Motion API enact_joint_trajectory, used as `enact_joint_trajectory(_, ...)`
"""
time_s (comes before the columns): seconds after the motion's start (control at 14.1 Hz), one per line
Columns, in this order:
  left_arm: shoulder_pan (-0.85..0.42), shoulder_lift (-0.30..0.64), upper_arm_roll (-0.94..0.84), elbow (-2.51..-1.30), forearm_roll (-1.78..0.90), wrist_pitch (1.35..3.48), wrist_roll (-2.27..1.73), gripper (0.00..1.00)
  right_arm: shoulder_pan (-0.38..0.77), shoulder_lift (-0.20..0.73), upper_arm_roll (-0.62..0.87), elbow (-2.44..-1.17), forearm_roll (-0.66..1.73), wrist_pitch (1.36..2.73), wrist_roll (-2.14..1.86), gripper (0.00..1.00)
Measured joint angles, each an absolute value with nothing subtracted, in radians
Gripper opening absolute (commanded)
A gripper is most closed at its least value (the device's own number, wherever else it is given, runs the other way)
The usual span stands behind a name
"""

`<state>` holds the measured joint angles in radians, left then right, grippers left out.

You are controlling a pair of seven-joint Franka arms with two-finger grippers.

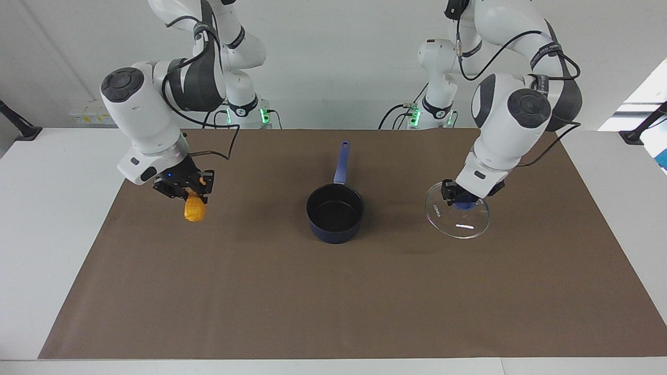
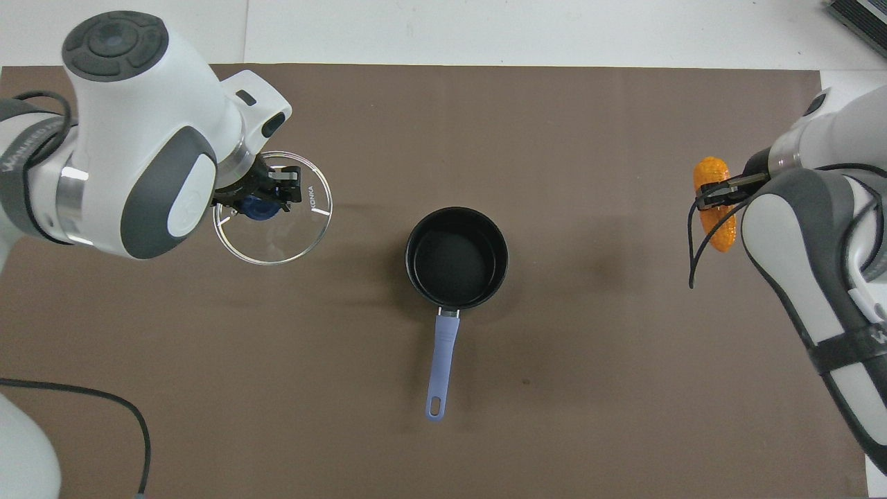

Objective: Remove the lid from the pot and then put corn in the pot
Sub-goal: 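Set the lid down with the left gripper while the right gripper carries corn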

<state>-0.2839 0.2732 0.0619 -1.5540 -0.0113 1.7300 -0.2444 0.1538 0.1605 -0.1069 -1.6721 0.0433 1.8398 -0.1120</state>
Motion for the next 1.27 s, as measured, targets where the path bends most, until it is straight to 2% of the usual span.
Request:
enact_joint_trajectory(0.42,-0.198,0.07,0.063,-1.959,-0.011,1.98,-0.144,0.0,0.349,0.149,-0.095,-1.648,0.041,1.801,0.048,0.0)
enact_joint_trajectory(0.64,-0.102,-0.028,0.065,-2.16,-0.01,2.092,-0.024,0.0,0.371,0.166,-0.062,-1.618,0.044,1.801,0.102,0.0)
enact_joint_trajectory(0.85,-0.048,-0.053,0.066,-2.302,-0.01,2.211,0.025,0.0,0.422,0.224,-0.036,-1.563,0.068,1.825,0.168,0.0)
enact_joint_trajectory(1.06,-0.021,-0.054,0.065,-2.376,0.032,2.284,0.052,0.0,0.43,0.275,-0.023,-1.54,0.095,1.895,0.136,0.0)
enact_joint_trajectory(1.13,-0.015,-0.054,0.065,-2.392,0.054,2.302,0.054,0.83,0.429,0.287,-0.02,-1.539,0.105,1.906,0.103,0.0)
enact_joint_trajectory(1.2,-0.011,-0.054,0.065,-2.404,0.063,2.315,0.058,1.0,0.429,0.301,-0.013,-1.539,0.116,1.925,0.066,0.0)
enact_joint_trajectory(1.27,-0.009,-0.054,0.065,-2.408,0.065,2.321,0.062,1.0,0.431,0.317,-0.002,-1.541,0.121,1.953,0.025,0.0)
